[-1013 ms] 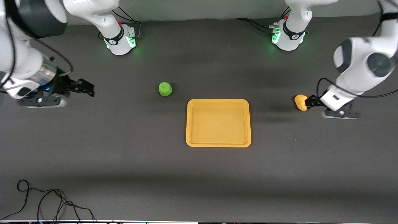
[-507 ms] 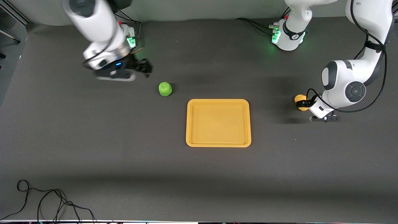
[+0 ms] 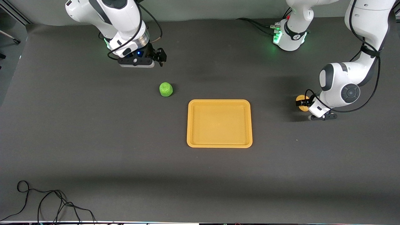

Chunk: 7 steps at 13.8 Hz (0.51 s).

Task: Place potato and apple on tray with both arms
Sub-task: 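Grasp the yellow potato with the left gripper while the right gripper approaches the apple, then carry the potato onto the tray while the right gripper grasps the apple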

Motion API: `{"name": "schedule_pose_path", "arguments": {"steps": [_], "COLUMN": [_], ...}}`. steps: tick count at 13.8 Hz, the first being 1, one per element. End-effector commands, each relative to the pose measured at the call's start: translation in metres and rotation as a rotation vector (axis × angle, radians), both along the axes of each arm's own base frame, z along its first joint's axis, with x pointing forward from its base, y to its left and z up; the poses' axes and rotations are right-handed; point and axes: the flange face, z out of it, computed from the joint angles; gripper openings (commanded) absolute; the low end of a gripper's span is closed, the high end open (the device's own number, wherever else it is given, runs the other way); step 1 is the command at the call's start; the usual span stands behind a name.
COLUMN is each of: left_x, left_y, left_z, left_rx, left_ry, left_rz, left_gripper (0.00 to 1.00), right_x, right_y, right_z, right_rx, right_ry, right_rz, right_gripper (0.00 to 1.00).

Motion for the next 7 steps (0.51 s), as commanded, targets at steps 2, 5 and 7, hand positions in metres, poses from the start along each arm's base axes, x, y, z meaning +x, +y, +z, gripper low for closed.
{"name": "schedule_pose_path", "arguments": {"steps": [2, 5, 7], "left_x": [0.01, 0.068, 0.082], "left_y": [-0.017, -0.112, -0.18], "left_z": [0.033, 0.098, 0.108], "left_rx": [0.017, 0.019, 0.016], "left_ry": [-0.022, -0.132, -0.17], "left_rz": [0.004, -0.091, -0.115], "left_gripper": [0.23, 0.23, 0.23], "right_x": [-0.025, -0.028, -0.031], "right_y": [-0.005, -0.011, -0.016], "right_z": [-0.019, -0.062, -0.1], "right_rx": [0.017, 0.039, 0.03], "right_ry": [-0.012, -0.044, -0.066], "right_rz": [-0.007, -0.011, 0.001], "right_gripper": [1.0, 1.0, 1.0]}}
